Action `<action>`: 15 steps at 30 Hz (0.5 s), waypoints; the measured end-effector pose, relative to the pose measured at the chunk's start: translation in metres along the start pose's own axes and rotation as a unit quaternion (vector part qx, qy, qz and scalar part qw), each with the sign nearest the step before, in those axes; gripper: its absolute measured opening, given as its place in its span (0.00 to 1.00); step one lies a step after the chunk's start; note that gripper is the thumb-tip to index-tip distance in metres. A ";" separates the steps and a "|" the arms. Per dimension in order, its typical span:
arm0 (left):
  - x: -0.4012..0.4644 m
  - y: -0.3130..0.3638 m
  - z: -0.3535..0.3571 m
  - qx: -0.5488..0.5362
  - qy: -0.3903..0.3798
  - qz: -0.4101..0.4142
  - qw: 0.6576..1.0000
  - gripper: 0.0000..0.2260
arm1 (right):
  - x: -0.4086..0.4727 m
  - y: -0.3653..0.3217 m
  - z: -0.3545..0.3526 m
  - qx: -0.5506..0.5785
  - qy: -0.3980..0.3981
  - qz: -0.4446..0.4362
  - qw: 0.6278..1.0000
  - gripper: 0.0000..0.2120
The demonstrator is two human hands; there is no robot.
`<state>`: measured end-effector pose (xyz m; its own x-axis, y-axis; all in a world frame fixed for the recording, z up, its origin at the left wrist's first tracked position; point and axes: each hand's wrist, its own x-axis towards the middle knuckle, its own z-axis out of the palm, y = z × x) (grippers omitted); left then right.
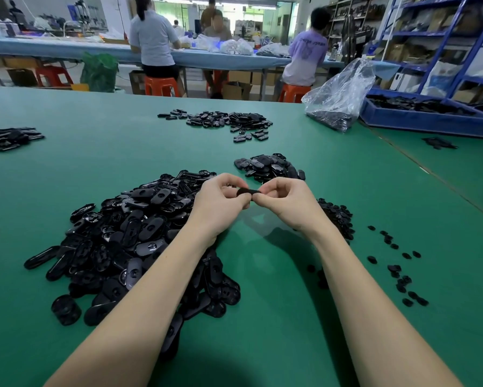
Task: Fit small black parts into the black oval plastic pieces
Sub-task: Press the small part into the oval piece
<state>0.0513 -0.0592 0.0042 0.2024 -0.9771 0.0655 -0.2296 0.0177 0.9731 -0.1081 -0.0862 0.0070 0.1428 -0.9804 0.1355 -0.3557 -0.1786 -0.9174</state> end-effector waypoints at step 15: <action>0.006 0.001 -0.010 -0.038 0.019 0.007 0.999 0.04 | 0.013 0.013 -0.013 -0.167 0.198 -0.005 0.966 0.06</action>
<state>0.0617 -0.0632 0.0081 0.2357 -0.9680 0.0860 -0.1600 0.0486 0.9859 -0.1230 -0.1024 0.0021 -0.1928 -0.9213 0.3376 -0.6436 -0.1410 -0.7523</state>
